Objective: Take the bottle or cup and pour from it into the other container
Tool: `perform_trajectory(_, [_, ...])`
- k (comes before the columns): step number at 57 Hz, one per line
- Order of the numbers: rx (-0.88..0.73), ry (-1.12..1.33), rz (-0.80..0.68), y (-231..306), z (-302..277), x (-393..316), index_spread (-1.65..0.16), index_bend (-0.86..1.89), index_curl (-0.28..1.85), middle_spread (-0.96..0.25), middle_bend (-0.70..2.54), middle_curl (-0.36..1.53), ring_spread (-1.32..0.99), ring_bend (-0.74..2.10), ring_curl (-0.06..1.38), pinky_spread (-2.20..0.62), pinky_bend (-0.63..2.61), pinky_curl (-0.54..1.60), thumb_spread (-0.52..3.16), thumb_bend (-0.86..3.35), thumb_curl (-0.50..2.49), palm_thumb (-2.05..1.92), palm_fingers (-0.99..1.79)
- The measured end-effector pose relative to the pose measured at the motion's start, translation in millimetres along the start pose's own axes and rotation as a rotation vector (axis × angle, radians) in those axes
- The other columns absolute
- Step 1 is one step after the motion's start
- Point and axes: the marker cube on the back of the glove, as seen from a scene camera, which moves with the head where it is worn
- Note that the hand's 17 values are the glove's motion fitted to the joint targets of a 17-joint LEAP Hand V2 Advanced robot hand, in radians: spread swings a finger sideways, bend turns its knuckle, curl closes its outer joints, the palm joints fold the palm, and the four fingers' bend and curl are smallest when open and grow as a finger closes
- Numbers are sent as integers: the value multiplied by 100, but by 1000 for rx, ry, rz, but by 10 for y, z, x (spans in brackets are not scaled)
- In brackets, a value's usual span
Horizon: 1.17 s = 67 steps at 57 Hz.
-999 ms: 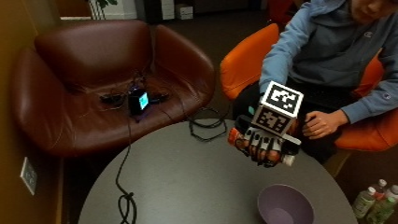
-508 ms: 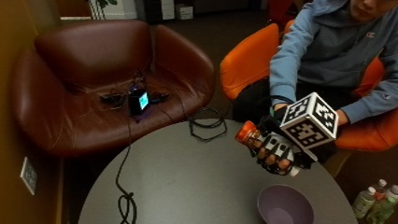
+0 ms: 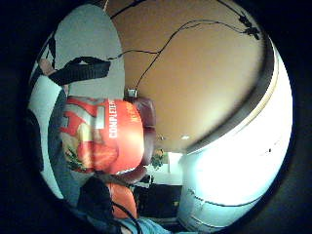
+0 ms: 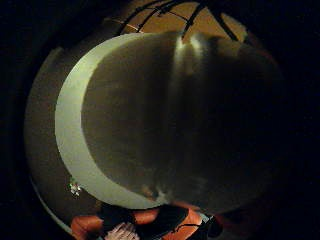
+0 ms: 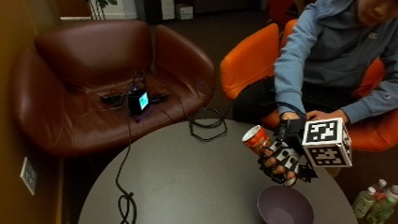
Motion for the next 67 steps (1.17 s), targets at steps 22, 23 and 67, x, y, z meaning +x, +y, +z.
perform_trajectory(22, [-7,-20,-17,36,52,-11,-28,11,29,-20,33,52,-32,42,46,-34,35,36,4,-4,73,107,113])
perform_trajectory(23, [-7,-20,-20,43,55,-11,-28,11,29,-20,33,52,-32,42,46,-34,35,36,4,-4,73,107,113])
perform_trajectory(67, [-6,-100,-27,126,174,-77,-28,12,30,-20,33,52,-32,42,46,-34,35,36,4,-4,73,107,113])
